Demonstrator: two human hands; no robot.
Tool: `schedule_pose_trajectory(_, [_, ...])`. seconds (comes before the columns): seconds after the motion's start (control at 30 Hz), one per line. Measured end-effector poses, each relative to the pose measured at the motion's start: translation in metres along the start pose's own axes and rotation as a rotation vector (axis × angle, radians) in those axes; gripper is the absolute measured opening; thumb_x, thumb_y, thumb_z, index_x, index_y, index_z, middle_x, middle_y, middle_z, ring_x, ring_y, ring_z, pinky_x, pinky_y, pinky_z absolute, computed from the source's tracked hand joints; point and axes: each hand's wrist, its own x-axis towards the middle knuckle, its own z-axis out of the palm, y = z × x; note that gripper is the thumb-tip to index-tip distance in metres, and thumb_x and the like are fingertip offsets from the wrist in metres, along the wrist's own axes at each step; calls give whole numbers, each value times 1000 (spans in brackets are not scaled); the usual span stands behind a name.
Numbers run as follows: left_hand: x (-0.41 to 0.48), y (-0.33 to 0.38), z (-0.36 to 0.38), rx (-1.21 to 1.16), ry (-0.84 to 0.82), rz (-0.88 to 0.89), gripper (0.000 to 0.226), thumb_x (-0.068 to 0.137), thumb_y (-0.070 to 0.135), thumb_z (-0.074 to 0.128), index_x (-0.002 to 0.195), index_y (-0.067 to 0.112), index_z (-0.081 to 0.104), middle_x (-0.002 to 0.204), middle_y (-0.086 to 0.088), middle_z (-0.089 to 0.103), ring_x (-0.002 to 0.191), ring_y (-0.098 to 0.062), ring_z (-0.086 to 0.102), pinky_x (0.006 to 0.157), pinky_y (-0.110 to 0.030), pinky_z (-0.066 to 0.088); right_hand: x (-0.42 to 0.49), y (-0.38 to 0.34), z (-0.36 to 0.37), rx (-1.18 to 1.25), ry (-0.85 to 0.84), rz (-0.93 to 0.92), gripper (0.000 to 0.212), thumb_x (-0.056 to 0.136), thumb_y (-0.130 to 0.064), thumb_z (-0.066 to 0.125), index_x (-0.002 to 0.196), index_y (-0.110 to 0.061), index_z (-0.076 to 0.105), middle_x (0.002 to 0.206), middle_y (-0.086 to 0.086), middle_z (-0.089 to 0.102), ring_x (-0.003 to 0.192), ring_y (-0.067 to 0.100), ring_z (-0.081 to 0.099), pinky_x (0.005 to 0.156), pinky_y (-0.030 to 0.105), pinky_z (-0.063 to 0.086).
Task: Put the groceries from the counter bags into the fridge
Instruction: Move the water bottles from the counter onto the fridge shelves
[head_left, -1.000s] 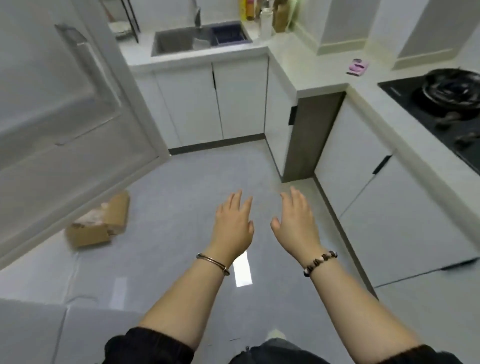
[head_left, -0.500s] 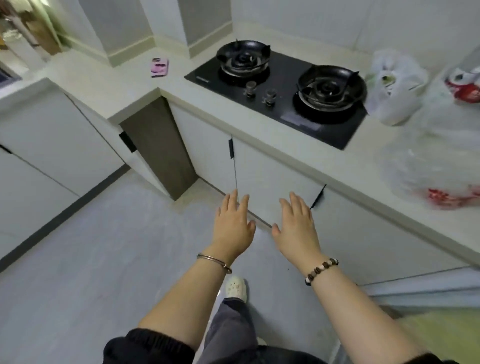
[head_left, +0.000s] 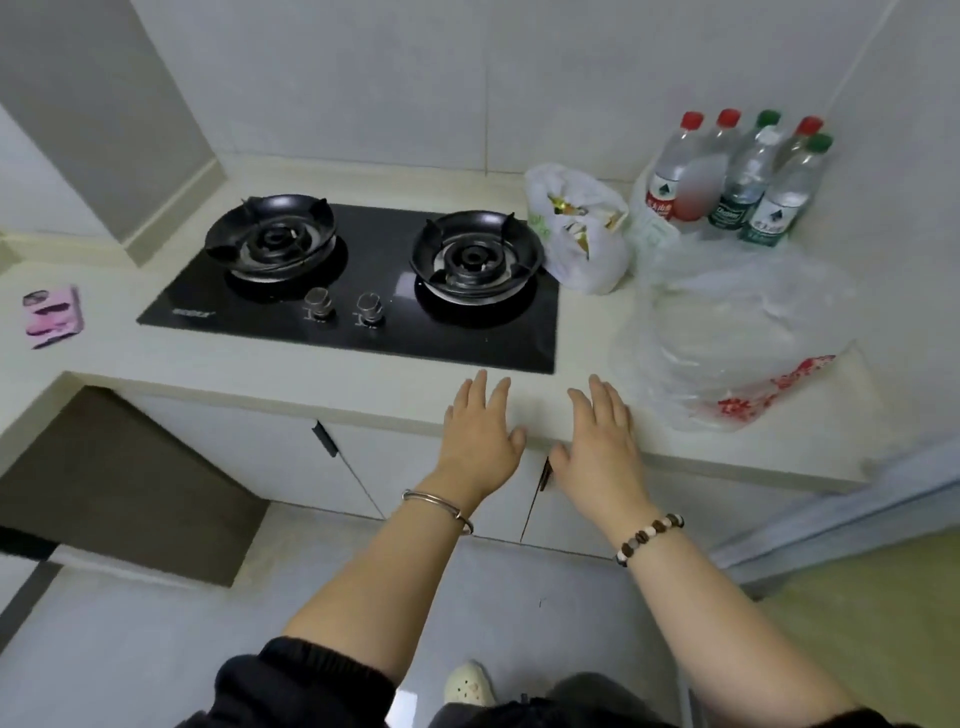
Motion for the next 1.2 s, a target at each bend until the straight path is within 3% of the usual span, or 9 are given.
schedule_pose_trajectory(0.27, [107, 65, -17, 131, -68, 286, 66, 95, 36, 45, 149, 14, 15, 157, -15, 7, 144, -32, 6, 116, -47, 16, 40, 59, -42, -65, 139, 202, 62, 87, -21, 55, 143, -8, 30, 156, 15, 14, 144, 29, 8, 118, 40, 10])
schedule_pose_trajectory(0.5, [191, 131, -29, 173, -66, 426, 66, 95, 36, 45, 150, 17, 13, 158, -12, 2, 145, -31, 1, 117, -49, 13, 115, 119, -81, -97, 250, 228, 61, 88, -22, 56, 142, -7, 32, 155, 17, 15, 144, 31, 10, 118, 41, 11])
schedule_pose_trajectory(0.9, [343, 235, -11, 155, 44, 497, 71, 92, 35, 50, 150, 17, 14, 157, -13, 11, 144, -31, 9, 118, -44, 12, 261, 230, -126, -74, 282, 259, 65, 87, -24, 54, 145, -8, 28, 156, 14, 15, 144, 29, 9, 118, 39, 10])
schedule_pose_trajectory(1.07, [403, 270, 8, 107, 2, 471, 70, 92, 36, 50, 150, 17, 15, 157, -12, 10, 145, -30, 9, 118, -44, 12, 318, 270, -147, -15, 329, 304, 61, 84, -23, 58, 139, -6, 37, 149, 16, 29, 139, 31, 22, 115, 40, 20])
schedule_pose_trajectory(1.2, [448, 298, 21, -173, -79, 391, 73, 89, 30, 56, 149, 16, 18, 151, -12, 26, 138, -32, 25, 114, -43, 23, 361, 293, -162, 82, 340, 328, 61, 86, -22, 59, 139, -5, 35, 150, 18, 27, 139, 31, 22, 115, 39, 20])
